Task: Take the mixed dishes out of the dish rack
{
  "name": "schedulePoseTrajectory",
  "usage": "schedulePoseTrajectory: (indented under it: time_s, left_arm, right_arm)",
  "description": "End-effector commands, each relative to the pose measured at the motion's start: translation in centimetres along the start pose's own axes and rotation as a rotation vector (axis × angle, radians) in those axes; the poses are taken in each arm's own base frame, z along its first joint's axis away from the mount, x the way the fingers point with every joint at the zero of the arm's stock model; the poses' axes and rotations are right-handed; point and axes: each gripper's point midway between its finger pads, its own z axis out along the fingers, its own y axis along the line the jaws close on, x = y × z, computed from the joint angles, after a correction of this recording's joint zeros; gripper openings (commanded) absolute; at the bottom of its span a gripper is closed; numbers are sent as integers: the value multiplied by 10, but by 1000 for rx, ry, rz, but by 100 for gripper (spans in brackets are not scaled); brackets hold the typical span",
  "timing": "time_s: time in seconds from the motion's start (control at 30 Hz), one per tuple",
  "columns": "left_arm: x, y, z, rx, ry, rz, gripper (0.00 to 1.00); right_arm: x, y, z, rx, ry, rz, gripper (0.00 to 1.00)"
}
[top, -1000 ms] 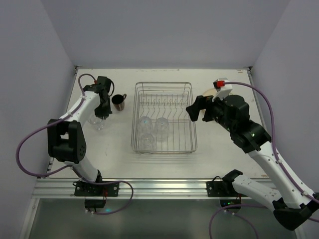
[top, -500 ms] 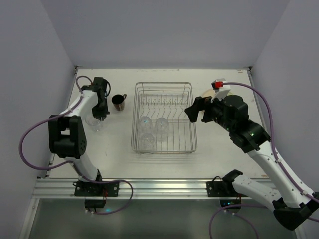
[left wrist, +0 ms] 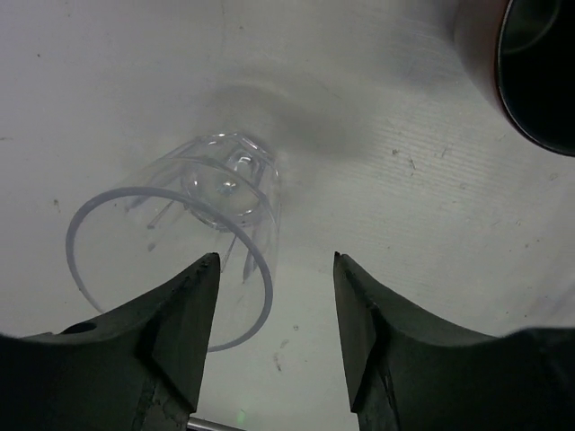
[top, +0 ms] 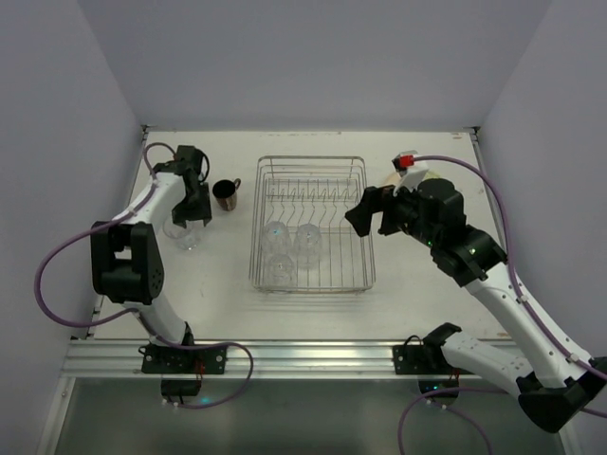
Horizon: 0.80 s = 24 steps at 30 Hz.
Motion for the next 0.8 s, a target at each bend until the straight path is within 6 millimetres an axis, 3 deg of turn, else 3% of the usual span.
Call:
schedulePoseTrajectory:
  time_s: [0.0, 0.03, 0.07, 0.17, 0.2, 0.23, 0.27, 0.37, 0.4, 0.43, 0.53, 0.6, 0.7, 0.77]
  left_arm:
    - [-17, 3, -34, 42, -118, -4, 58]
    - [-20, 4, -42, 50, -138, -6, 62]
    - [-22, 3, -49, 61, -159, -6, 97]
    - [-35, -1, -94, 101, -307, 4, 100]
    - [-37, -1, -119, 129, -386, 1, 100]
    - [-44, -2, -134, 152, -452, -21, 100]
    - [-45, -3, -166, 201, -555, -34, 100]
    - [-46, -4, -198, 297, -756, -73, 100]
    - [-28, -7, -204, 359, -814, -58, 100]
    - [-31, -9, -218, 403, -897, -59, 100]
    - [-9, -15, -221, 487, -973, -33, 100]
    - [6, -19, -210, 518, -968, -15, 100]
    - [18, -22, -198, 536, -961, 2, 100]
    - [19, -24, -198, 542, -954, 10, 100]
  right_arm:
    - [-3, 8, 1, -46, 2, -16, 99]
    - [2, 10, 3, -58, 19, 4, 99]
    - [7, 14, 7, -82, 44, 12, 99]
    - [30, 40, 16, -196, 154, 27, 99]
    - [38, 42, 19, -170, 187, 25, 99]
    - [33, 34, 25, -72, 160, 10, 99]
    - [49, 44, 34, -65, 210, -17, 99]
    - [59, 53, 44, -35, 269, -44, 99]
    - [62, 53, 53, -27, 281, -57, 99]
    - [61, 55, 56, -39, 282, -92, 99]
    - [64, 58, 68, -84, 309, -207, 99]
    - [70, 55, 79, -83, 330, -256, 99]
    - [66, 56, 93, -93, 344, -335, 99]
    - [81, 51, 106, -63, 415, -340, 99]
